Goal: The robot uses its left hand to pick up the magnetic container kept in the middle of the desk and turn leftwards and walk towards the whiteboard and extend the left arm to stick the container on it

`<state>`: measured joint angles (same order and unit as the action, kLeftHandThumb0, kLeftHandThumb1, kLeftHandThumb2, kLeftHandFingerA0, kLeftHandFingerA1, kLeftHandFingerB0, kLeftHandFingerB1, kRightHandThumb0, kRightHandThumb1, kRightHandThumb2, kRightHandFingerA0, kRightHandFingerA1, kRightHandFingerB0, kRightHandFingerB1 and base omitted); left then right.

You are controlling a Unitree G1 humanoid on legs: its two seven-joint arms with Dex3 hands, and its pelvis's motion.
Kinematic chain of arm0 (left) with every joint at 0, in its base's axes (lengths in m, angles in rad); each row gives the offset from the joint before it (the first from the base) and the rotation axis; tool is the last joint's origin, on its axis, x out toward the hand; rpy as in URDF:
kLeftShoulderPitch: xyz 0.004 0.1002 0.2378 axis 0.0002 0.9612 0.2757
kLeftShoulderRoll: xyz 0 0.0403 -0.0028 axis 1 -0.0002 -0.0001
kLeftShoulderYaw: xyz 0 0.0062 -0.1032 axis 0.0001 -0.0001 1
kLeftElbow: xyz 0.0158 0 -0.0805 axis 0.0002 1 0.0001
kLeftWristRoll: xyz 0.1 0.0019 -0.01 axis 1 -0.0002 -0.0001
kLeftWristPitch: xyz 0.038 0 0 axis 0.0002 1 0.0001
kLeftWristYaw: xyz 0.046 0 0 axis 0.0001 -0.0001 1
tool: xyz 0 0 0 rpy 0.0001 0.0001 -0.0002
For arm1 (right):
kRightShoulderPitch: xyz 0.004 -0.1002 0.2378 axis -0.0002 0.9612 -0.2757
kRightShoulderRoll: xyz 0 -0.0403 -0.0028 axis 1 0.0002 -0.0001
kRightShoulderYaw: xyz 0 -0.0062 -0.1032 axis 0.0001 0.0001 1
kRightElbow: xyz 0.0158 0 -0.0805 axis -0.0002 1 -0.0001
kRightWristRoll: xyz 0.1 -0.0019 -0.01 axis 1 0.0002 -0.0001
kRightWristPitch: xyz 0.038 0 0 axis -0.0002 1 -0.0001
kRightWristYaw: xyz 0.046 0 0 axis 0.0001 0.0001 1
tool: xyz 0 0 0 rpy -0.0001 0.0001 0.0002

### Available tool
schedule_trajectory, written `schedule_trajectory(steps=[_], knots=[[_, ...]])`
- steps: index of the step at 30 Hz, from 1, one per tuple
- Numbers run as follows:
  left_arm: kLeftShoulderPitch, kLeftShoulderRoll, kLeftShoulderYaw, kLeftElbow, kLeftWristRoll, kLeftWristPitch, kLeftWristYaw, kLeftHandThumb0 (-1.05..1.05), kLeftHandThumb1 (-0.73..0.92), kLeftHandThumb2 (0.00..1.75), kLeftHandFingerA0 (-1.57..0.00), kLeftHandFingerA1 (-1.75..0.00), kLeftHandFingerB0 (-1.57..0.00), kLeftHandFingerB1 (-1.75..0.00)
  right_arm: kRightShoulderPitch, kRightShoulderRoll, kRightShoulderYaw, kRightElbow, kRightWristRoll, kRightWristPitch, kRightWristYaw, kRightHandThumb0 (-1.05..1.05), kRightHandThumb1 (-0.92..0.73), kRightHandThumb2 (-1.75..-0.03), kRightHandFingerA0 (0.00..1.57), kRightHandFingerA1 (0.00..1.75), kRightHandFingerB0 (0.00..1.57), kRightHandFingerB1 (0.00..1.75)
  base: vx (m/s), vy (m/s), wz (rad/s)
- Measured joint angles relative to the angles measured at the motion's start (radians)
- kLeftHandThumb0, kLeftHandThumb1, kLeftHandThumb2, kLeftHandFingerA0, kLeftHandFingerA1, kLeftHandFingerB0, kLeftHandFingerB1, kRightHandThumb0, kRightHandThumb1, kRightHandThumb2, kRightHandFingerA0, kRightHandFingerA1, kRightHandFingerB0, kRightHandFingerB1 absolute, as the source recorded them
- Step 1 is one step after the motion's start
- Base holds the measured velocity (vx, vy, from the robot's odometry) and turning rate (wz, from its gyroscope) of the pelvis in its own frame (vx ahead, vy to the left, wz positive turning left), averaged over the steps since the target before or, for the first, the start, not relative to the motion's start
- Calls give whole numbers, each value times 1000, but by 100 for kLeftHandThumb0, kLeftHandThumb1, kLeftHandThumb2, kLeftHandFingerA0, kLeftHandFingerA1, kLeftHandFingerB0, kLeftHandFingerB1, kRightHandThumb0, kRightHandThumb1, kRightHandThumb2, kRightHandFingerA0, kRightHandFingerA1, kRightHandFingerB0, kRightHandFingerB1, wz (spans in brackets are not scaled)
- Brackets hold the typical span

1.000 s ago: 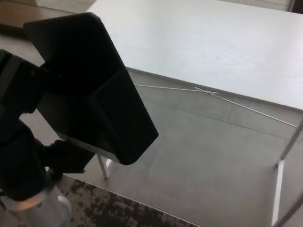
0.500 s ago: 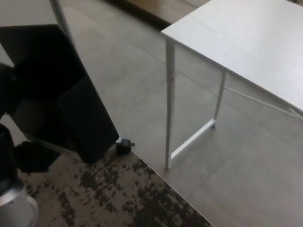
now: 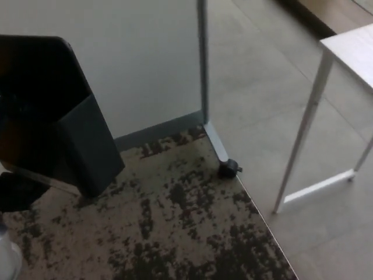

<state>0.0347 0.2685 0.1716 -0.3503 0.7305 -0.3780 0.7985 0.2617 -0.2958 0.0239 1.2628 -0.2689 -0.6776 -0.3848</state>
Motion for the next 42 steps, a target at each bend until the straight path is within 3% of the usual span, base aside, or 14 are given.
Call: schedule_trajectory(steps=[1,2,22,23,24,25,28,29,30,31,32,36,37,42], knots=[[1,1,7,2,0,0,-1,-58,66,125,-107,-130,-99,-127,1,0,0,0,0,-1,0,-50,-82,-65,99,81,80,53,87,261,86],[1,4,18,5,0,0,-1,-52,70,117,-81,-174,-74,-165,-1,1,0,-1,0,-1,1,-51,-81,-64,99,80,80,53,77,192,56],[-16,3,45,36,29,0,-17,-50,70,120,-79,-175,-71,-170,12,-3,3,-2,-2,-4,-1,-53,-83,-65,97,80,79,53,129,-84,34],[-20,3,43,39,33,0,-17,-54,66,127,-107,-129,-100,-128,12,-3,2,-2,-2,-4,-1,-53,-83,-65,97,81,80,53,208,12,17],[-27,2,37,44,38,0,-17,-54,66,127,-107,-129,-100,-128,13,-2,1,0,-1,-4,1,-53,-83,-65,97,81,80,53,234,63,14],[-33,0,33,47,42,0,-17,-49,68,119,-80,-175,-67,-171,13,-2,0,1,-1,-4,2,-54,-82,-64,99,83,81,54,247,98,16],[-42,-3,22,54,53,0,-17,-49,69,119,-85,-175,-69,-170,17,-1,-5,3,2,-4,2,-52,-82,-65,97,82,79,53,325,159,15],[-45,-8,16,61,55,0,-17,-52,66,128,-111,-131,-101,-128,19,1,-6,3,3,-4,2,-51,-82,-65,98,78,80,52,351,183,68],[-46,-6,13,67,57,1,-19,-52,66,128,-111,-131,-101,-128,18,2,-6,2,2,-4,3,-51,-82,-65,98,78,80,52,343,188,-19],[-49,-4,13,67,58,1,-19,-47,67,123,-87,-174,-71,-170,15,5,-5,3,2,-4,4,-50,-82,-65,97,76,79,51,335,180,21],[-49,-4,12,69,60,1,-19,-52,64,127,-110,-131,-97,-127,11,6,-6,5,2,-4,6,-53,-82,-65,98,78,80,52,337,85,17],[-51,-3,9,70,72,1,-20,-52,64,127,-110,-131,-97,-127,7,9,-6,7,2,-4,13,-53,-82,-65,98,78,80,52,286,1,22],[-51,-3,9,70,74,1,-20,-40,60,129,-87,-175,-71,-170,8,9,-6,9,2,-4,14,-55,-83,-65,96,81,78,52,317,-42,22],[-64,2,2,84,87,1,-20,-42,60,130,-87,-175,-72,-169,18,11,-7,7,2,-3,20,-51,-82,-65,95,78,78,51,341,-164,35]])
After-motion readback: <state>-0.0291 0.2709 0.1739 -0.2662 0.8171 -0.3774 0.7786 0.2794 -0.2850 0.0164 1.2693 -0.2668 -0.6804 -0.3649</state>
